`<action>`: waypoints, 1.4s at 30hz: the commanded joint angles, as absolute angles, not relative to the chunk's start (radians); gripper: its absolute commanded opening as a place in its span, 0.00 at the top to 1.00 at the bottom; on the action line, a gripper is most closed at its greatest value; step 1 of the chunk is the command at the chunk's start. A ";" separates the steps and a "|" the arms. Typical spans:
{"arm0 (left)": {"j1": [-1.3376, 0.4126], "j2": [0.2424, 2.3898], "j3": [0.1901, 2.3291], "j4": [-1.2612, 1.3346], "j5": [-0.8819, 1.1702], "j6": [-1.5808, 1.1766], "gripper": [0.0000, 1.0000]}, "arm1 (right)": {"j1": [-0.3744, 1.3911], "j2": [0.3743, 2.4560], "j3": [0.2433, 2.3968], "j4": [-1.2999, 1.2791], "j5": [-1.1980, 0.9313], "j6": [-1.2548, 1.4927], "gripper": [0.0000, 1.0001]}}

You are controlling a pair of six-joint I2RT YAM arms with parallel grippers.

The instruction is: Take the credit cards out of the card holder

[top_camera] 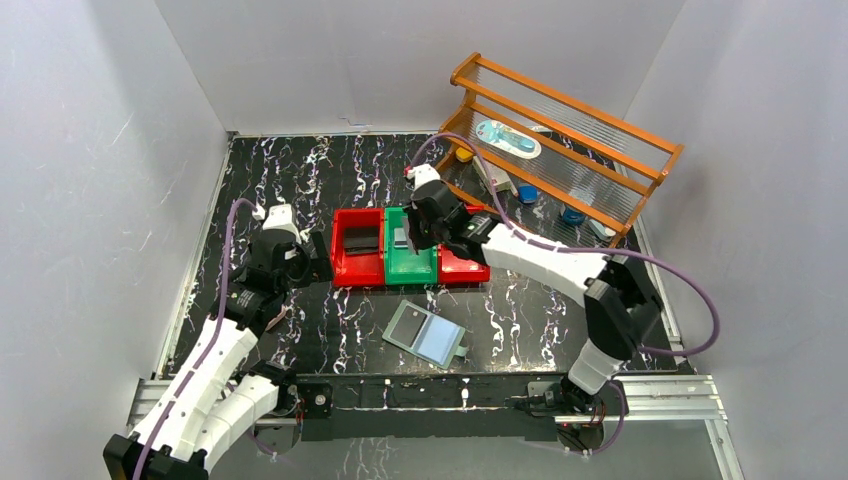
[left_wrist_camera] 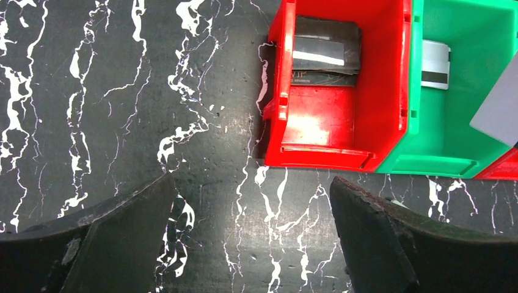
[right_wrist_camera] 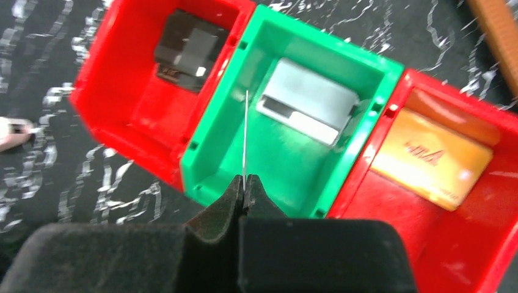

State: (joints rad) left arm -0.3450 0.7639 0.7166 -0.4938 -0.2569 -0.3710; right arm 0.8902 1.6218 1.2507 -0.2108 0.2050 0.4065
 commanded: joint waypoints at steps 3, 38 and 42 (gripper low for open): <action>-0.341 0.783 0.725 -0.480 -0.321 -0.354 0.02 | 0.887 1.730 1.378 -0.204 0.335 0.081 1.00; -0.340 0.767 0.714 -0.477 -0.281 -0.327 0.02 | 0.928 2.025 1.395 -0.021 0.399 -0.509 0.80; -0.340 0.765 0.713 -0.477 -0.279 -0.327 0.02 | 0.928 2.025 1.444 -0.128 0.330 -0.394 0.54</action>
